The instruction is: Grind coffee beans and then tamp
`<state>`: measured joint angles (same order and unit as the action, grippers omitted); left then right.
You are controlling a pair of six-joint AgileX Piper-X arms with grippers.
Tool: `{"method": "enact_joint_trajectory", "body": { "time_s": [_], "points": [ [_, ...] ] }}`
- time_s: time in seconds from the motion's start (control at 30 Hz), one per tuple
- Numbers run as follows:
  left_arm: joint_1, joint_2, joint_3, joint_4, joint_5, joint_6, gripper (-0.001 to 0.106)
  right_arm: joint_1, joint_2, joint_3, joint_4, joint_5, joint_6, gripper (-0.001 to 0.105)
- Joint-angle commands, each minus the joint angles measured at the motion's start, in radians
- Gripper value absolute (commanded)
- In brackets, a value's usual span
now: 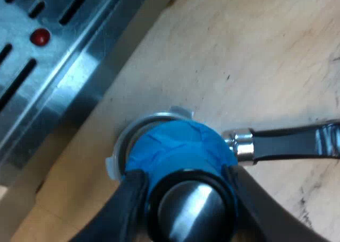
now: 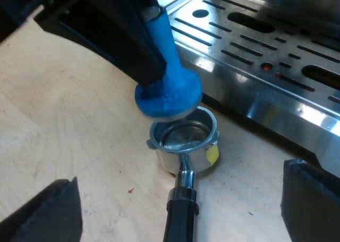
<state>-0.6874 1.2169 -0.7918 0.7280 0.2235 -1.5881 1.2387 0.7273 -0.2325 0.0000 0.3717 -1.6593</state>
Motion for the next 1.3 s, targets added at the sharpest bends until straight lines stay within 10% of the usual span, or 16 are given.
{"method": "enact_joint_trajectory", "body": {
  "time_s": [0.03,1.3],
  "points": [
    [-0.004,0.027,-0.008,-0.011,-0.012,0.002,0.0,-0.002,-0.007,-0.002,0.0,0.005,0.002,0.077],
    [-0.004,0.131,-0.008,-0.075,-0.01,0.0,0.0,-0.002,-0.007,-0.002,0.0,0.005,0.002,0.077]
  ]
}}
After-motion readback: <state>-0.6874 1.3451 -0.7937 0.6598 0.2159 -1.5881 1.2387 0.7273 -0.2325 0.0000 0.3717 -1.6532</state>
